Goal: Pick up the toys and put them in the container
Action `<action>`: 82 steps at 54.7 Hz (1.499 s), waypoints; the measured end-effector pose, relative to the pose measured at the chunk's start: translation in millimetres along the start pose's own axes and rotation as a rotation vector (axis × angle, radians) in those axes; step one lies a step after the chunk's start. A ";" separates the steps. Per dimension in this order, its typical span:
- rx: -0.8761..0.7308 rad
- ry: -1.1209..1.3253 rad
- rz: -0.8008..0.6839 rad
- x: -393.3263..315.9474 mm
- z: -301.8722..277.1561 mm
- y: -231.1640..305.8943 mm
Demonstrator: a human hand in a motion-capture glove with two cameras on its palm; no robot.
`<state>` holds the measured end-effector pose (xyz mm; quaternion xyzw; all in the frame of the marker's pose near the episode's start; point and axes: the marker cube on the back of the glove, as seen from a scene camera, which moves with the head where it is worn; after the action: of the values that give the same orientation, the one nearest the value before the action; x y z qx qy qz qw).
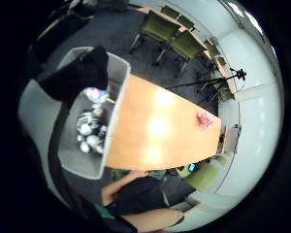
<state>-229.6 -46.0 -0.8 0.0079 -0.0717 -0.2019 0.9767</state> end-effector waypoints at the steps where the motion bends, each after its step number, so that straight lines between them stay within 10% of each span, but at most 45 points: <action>1: 0.005 -0.002 0.010 2.3 -3.1 3.5; 6: 0.027 0.025 0.127 38.9 -18.0 16.9; 11: 0.045 0.013 -0.067 84.8 -34.6 44.9; 16: 0.061 0.154 0.239 154.6 -39.4 47.8; 37: 0.112 0.231 0.462 404.0 -61.9 141.6; 55: 0.038 0.149 0.658 567.7 49.3 203.6; 82: -0.130 0.092 0.735 618.4 195.2 242.9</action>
<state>399.6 -65.0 287.8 -0.0714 -0.0128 0.1583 0.9847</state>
